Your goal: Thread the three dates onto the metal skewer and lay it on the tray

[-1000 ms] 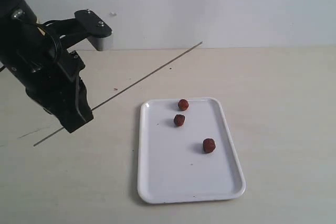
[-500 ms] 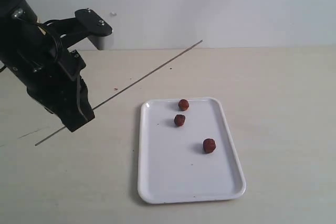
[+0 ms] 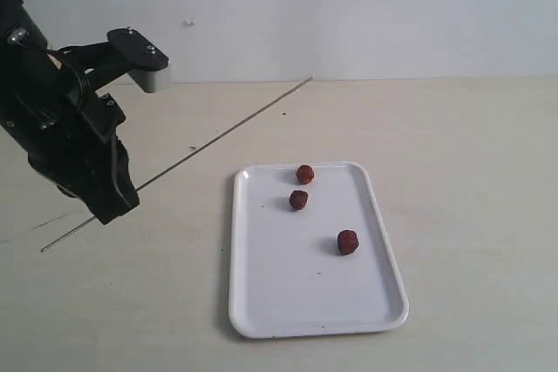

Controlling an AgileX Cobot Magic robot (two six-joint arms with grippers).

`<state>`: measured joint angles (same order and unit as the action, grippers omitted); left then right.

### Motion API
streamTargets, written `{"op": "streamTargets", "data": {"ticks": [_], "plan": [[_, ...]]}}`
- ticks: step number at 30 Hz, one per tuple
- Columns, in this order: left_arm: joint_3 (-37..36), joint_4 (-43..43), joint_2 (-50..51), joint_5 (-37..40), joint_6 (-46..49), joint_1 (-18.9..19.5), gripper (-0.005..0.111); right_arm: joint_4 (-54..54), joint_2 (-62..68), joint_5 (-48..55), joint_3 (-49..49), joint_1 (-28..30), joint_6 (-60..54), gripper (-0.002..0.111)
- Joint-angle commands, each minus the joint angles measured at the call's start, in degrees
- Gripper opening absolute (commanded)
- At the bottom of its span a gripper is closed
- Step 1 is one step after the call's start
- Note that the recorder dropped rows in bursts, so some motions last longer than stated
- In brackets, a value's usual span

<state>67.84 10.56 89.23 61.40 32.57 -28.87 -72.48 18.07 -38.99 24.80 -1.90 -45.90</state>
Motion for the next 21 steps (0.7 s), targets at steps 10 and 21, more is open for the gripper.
{"op": "streamTargets", "data": {"ticks": [10, 21], "plan": [[-0.33, 3.55, -0.48, -1.28, 1.38, 5.08, 0.000, -9.78, 34.42, 14.91, 34.31, -0.05, -43.58, 0.000], [-0.33, 3.20, -0.48, -2.39, 3.00, 12.09, 0.000, -27.46, 62.92, 12.69, 49.90, -0.05, -75.44, 0.000]]}}
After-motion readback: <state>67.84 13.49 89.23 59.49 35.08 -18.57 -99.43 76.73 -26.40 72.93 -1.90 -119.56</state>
